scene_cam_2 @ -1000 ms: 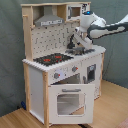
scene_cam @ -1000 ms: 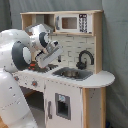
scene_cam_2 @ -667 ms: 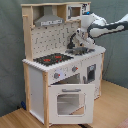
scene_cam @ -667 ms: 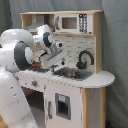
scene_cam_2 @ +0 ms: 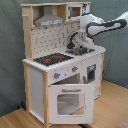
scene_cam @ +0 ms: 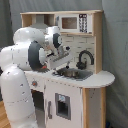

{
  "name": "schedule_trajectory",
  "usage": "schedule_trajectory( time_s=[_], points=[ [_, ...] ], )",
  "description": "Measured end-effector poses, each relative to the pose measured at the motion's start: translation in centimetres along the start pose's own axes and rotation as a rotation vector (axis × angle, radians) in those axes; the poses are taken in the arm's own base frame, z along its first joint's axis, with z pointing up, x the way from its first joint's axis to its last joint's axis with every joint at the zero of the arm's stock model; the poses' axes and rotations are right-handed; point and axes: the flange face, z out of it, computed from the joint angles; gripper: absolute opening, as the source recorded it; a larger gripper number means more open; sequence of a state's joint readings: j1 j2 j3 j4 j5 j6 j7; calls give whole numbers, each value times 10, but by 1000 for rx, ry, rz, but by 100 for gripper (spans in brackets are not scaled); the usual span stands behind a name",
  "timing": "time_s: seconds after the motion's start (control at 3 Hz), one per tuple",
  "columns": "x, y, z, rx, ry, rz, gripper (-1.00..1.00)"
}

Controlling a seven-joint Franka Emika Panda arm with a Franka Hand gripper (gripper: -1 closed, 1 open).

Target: Play with the kitchen

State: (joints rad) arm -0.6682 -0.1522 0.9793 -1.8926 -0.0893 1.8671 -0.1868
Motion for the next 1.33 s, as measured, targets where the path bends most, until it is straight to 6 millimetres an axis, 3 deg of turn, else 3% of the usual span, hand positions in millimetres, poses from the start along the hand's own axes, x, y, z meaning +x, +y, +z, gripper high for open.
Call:
schedule_trajectory(
  time_s=[0.33,1.33],
  points=[
    [12,-5,6,45,10,39,100],
    [32,15,23,69,30,243,100]
  ],
)
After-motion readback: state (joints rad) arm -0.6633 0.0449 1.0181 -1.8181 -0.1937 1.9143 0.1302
